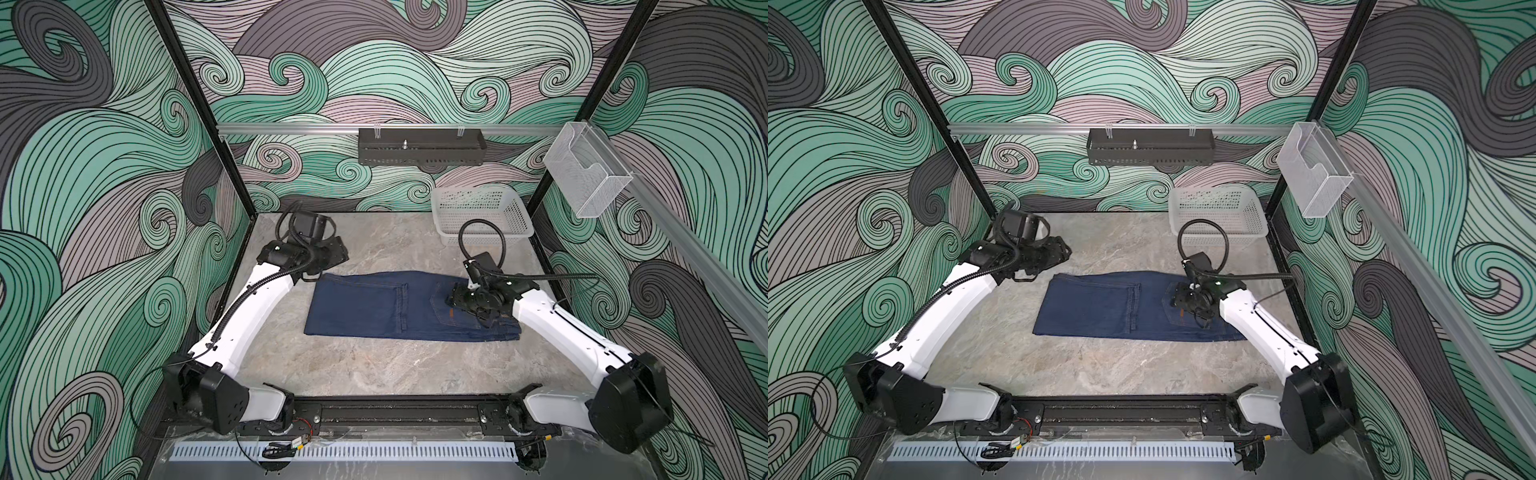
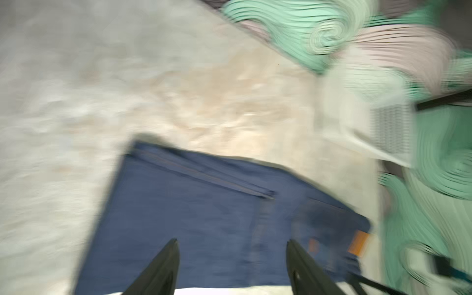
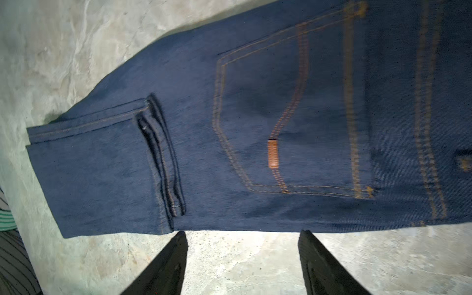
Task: Fold and stack the trousers
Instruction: Fold the trousers at the center of the table.
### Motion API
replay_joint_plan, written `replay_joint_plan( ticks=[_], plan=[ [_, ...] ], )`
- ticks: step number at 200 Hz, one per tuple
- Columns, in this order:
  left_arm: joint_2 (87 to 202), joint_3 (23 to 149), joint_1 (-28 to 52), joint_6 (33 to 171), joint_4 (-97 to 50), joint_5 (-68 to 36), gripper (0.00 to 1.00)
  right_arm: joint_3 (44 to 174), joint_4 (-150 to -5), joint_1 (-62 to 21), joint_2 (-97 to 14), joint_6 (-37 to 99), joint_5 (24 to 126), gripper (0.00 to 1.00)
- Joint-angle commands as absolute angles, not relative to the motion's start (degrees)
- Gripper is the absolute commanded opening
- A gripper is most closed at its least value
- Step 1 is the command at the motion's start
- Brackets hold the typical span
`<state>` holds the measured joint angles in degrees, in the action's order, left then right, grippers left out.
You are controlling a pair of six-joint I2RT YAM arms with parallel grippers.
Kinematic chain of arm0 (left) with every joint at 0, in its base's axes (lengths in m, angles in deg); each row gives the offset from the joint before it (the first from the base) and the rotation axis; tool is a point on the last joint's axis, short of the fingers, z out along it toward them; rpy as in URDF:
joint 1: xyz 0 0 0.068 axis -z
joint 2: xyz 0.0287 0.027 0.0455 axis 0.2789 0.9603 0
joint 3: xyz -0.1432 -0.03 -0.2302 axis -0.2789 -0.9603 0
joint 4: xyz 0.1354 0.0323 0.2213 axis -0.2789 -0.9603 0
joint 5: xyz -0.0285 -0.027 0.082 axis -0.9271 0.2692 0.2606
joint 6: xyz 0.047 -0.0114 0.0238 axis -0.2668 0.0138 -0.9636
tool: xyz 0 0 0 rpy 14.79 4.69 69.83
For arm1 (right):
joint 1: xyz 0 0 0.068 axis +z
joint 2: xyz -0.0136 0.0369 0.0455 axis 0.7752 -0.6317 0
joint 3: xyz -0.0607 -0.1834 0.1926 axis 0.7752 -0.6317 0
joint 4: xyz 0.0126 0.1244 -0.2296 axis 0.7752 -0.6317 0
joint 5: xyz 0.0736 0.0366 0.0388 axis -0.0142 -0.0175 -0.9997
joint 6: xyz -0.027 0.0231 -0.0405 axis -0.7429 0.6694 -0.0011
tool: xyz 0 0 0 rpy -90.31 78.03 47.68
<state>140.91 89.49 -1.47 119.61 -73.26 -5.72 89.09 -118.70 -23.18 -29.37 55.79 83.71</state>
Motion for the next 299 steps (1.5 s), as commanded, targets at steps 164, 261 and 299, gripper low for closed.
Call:
replay_joint_plan(
  ticks=[164, 261, 299],
  plan=[
    [168.78, 83.83, -18.83, 97.73, -86.75, -19.50, 0.58, 83.79, -117.45, -24.08, -27.48, 55.98, 86.56, 0.70],
    [171.37, 83.38, -18.74, 97.97, -86.63, -19.50, 0.34, 80.26, -115.94, -27.17, -23.91, 56.42, 84.85, 0.70],
    [170.31, 83.35, -18.70, 98.06, -86.13, -20.07, 0.13, 80.44, -115.89, -29.24, -23.22, 56.17, 83.47, 0.70]
  ],
)
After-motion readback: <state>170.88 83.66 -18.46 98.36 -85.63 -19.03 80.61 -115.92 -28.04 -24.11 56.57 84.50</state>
